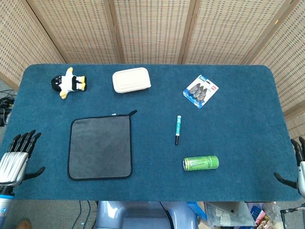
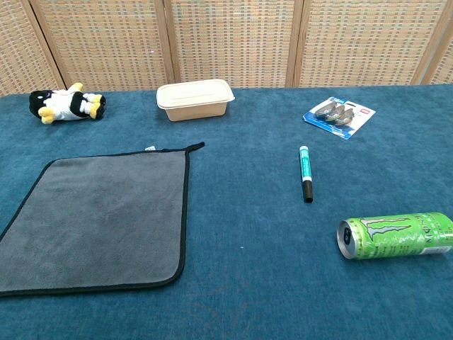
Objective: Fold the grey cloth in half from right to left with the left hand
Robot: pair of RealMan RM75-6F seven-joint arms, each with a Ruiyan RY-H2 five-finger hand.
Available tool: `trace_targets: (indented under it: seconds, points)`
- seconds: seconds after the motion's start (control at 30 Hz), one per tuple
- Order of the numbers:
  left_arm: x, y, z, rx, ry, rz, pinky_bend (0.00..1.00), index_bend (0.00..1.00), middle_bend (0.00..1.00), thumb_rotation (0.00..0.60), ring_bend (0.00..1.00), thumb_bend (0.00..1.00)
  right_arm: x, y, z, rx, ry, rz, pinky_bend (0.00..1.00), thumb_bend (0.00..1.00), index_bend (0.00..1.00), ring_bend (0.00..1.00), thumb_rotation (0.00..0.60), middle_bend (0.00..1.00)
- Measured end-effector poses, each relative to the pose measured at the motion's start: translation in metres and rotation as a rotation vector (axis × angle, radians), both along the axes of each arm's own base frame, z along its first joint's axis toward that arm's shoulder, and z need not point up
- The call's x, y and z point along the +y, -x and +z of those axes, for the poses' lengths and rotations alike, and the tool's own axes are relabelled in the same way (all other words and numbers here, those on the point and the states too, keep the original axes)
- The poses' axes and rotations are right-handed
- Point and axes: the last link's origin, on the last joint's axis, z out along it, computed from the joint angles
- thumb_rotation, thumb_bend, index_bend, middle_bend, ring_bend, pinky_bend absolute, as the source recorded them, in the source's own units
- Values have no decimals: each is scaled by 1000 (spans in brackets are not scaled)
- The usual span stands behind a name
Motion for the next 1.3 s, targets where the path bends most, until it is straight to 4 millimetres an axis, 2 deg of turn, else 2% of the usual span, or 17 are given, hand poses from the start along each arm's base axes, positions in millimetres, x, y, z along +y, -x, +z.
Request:
trace_targets:
  seconds: [0.4,0.5,0.67,0.9,1.1,1.3]
  points:
    - [1,-2,-2,5,2,-18,0,0,0,600,0,209,0,0,0,6,1,-2,0,0,0,0,600,0]
    - [8,-7,-6,5,16,-50,0,0,0,600,0,209,0,2,1,9,4,-9,0,0,0,0,600,0]
    - [34,-22,-18,56,94,-157,0,0,0,600,0,208,-3,6,4,18,21,-30,0,0,0,0,600,0]
    - [91,-67,-50,193,291,-420,0,0,0,600,0,209,-9,17,7,29,43,-88,0,0,0,0,600,0]
    - [133,-113,-92,341,469,-588,0,26,0,600,0,208,-14,30,11,33,63,-148,0,0,0,0,600,0]
    - [166,-157,-138,519,609,-699,0,119,0,600,0,225,-16,41,15,35,71,-189,0,0,0,0,600,0]
